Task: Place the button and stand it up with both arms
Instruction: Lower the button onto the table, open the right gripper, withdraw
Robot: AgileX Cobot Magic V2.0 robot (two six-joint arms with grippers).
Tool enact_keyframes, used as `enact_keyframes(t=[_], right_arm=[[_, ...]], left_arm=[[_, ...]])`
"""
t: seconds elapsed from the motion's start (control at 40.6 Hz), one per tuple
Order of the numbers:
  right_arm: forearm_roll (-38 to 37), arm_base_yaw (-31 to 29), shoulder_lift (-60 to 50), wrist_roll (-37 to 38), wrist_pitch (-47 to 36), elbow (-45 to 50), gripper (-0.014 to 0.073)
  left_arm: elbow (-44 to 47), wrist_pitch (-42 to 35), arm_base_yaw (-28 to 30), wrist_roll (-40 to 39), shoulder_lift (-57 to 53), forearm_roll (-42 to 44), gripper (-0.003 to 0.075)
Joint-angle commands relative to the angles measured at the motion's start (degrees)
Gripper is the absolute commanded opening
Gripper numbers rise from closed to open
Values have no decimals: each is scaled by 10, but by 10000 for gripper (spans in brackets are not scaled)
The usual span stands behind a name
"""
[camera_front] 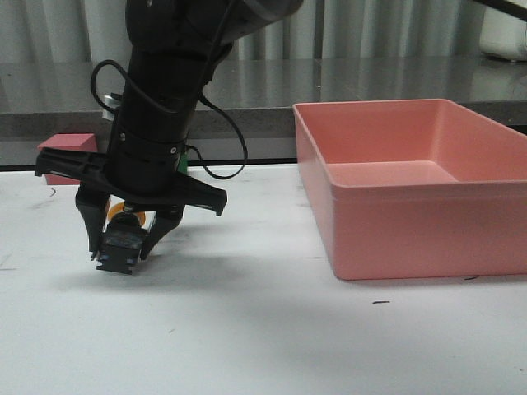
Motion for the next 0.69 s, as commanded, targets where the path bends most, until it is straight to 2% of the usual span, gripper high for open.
enact_keyframes(t=[0.0,0.148,0.517,0.664], right_arm=[[7,-1,-38,-2,-20,-19,379],[10,-1,-38,-2,-20,-19,426],[15,-1,-53,-2,-29,-20,426],[-23,-1,-95,-2,-5,-20,426]], left_arm=[[-19,-39,-5,-1,8,-4,438],[-19,-39,-5,-1,8,-4,439],[-19,-39,-5,-1,8,-4,439],[-19,-39,-5,-1,8,-4,438]])
